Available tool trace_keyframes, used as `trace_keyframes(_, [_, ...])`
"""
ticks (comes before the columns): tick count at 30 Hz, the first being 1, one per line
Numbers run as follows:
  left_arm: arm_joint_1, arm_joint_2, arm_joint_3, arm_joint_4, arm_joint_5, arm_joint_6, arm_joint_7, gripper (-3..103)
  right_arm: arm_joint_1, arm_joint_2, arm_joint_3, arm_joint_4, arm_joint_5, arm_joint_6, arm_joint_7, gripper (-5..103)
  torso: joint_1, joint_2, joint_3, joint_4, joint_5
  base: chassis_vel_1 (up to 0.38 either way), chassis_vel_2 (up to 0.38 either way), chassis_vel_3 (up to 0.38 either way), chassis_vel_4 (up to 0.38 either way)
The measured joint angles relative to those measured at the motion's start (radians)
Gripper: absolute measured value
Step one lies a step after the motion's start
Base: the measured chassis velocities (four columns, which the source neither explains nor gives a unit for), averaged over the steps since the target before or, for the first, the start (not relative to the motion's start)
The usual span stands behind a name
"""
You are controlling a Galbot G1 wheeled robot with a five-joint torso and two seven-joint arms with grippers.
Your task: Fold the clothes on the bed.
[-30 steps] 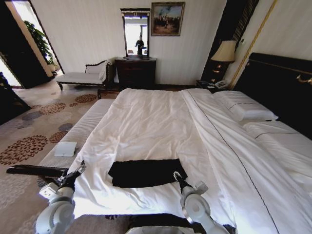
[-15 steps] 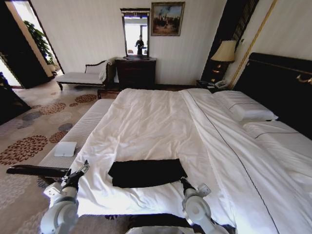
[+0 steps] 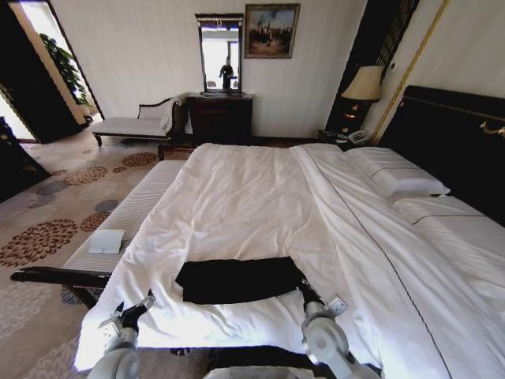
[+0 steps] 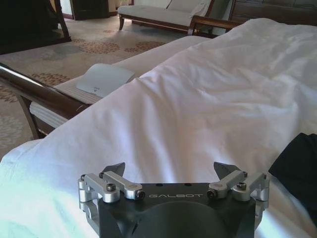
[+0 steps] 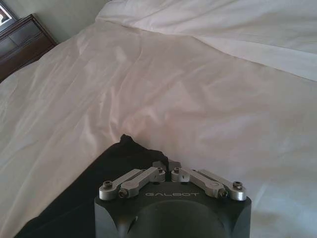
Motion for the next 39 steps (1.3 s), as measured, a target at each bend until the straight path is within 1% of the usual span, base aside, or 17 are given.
trace_keyframes(3, [-0.003, 0.002, -0.003, 0.0, -0.003, -0.002, 0.0, 100, 0.008, 0.0, -0.004, -0.046, -0.059, 0.008, -0.023, 0, 0.0, 0.0, 0.0, 0.0, 0.0, 0.0, 0.0, 0.0, 0.0])
trace_keyframes(4, [-0.004, 0.003, -0.004, 0.0, -0.006, -0.003, 0.001, 100, 0.006, 0.001, -0.006, -0.059, -0.098, 0.016, -0.035, 11, 0.0, 0.0, 0.0, 0.0, 0.0, 0.0, 0.0, 0.0, 0.0])
trace_keyframes(7, [-0.003, 0.004, -0.004, -0.003, -0.007, -0.003, 0.008, 100, -0.01, 0.001, -0.011, -0.04, -0.12, 0.02, -0.035, 16, 0.0, 0.0, 0.0, -0.0002, 0.0, 0.0, 0.0, 0.0, 0.0])
trace_keyframes(10, [0.007, 0.0, 0.008, -0.004, 0.018, -0.004, 0.029, 100, -0.041, 0.015, -0.019, 0.034, -0.13, 0.032, -0.008, 32, 0.0, 0.0, 0.0, -0.0002, -0.0002, 0.0, 0.0, 0.0, 0.0])
trace_keyframes(13, [0.023, -0.003, 0.025, -0.006, 0.034, -0.005, 0.042, 100, -0.057, 0.02, -0.023, 0.072, -0.131, 0.043, -0.001, 37, 0.0, 0.0, 0.0, -0.0001, -0.0003, 0.0, 0.0, 0.0, 0.0])
trace_keyframes(16, [0.063, -0.019, 0.108, -0.042, 0.025, -0.034, 0.074, 100, -0.062, 0.029, -0.02, 0.096, -0.13, 0.068, 0.0, 54, 0.0, 0.0, 0.0, 0.0, -0.0001, 0.0, 0.0, 0.0, 0.0])
trace_keyframes(17, [0.075, -0.027, 0.14, -0.053, 0.021, -0.046, 0.087, 100, -0.056, 0.034, -0.017, 0.096, -0.129, 0.077, 0.001, 54, 0.0, 0.0, 0.0, -0.0001, -0.0002, 0.0, 0.0, 0.0, 0.0])
trace_keyframes(18, [0.085, -0.037, 0.178, -0.066, 0.018, -0.059, 0.1, 100, -0.047, 0.038, -0.012, 0.094, -0.124, 0.084, 0.005, 60, 0.0, 0.0, 0.0, 0.0, 0.0, 0.0, 0.0, 0.0, 0.0])
trace_keyframes(19, [0.085, -0.037, 0.178, -0.066, 0.018, -0.059, 0.1, 100, -0.047, 0.038, -0.012, 0.094, -0.124, 0.084, 0.005, 60, 0.0, 0.0, 0.0, 0.0, 0.0, 0.0, 0.0, 0.0, 0.0])
trace_keyframes(23, [0.109, -0.073, 0.297, -0.08, -0.004, -0.073, 0.111, 100, -0.036, 0.045, 0.0, 0.093, -0.106, 0.086, 0.019, 81, 0.0, 0.0, 0.0, 0.0, -0.0001, 0.0, 0.0, 0.0, 0.0])
trace_keyframes(24, [0.109, -0.073, 0.297, -0.08, -0.004, -0.073, 0.111, 100, -0.036, 0.045, 0.0, 0.093, -0.106, 0.086, 0.019, 81, 0.0, 0.0, 0.0, 0.0, -0.0001, 0.0, 0.0, 0.0, 0.0])
trace_keyframes(25, [0.11, -0.082, 0.319, -0.08, -0.013, -0.073, 0.11, 100, -0.037, 0.046, 0.001, 0.093, -0.105, 0.086, 0.02, 86, 0.0, 0.0, 0.0, 0.0001, 0.0001, 0.0, 0.0, 0.0, 0.0])
trace_keyframes(27, [0.103, -0.094, 0.337, -0.078, -0.033, -0.069, 0.105, 100, -0.04, 0.046, 0.004, 0.091, -0.103, 0.086, 0.021, 91, 0.0, 0.0, 0.0, 0.0, 0.0001, 0.0, 0.0, 0.0, 0.0])
trace_keyframes(29, [0.088, -0.102, 0.34, -0.074, -0.059, -0.063, 0.095, 100, -0.041, 0.046, 0.005, 0.086, -0.101, 0.086, 0.022, 91, 0.0, 0.0, 0.0, -0.0001, 0.0002, 0.0, 0.0, 0.0, 0.0])
trace_keyframes(30, [0.073, -0.11, 0.34, -0.07, -0.081, -0.056, 0.084, 100, -0.042, 0.045, 0.006, 0.082, -0.101, 0.086, 0.024, 99, 0.0, 0.0, 0.0, 0.0, 0.0002, 0.0, 0.0, 0.0, 0.0])
trace_keyframes(31, [0.057, -0.118, 0.339, -0.067, -0.107, -0.048, 0.071, 100, -0.042, 0.044, 0.006, 0.08, -0.1, 0.085, 0.026, 100, 0.0, 0.0, 0.0, 0.0, 0.0, 0.0, 0.0, 0.0, 0.0])
trace_keyframes(39, [0.001, -0.147, 0.304, -0.044, -0.216, -0.018, 0.027, 100, -0.027, 0.027, 0.003, 0.066, -0.085, 0.078, 0.035, 100, 0.0, 0.0, 0.0, 0.0, 0.0, 0.0, 0.0, 0.0, 0.0])
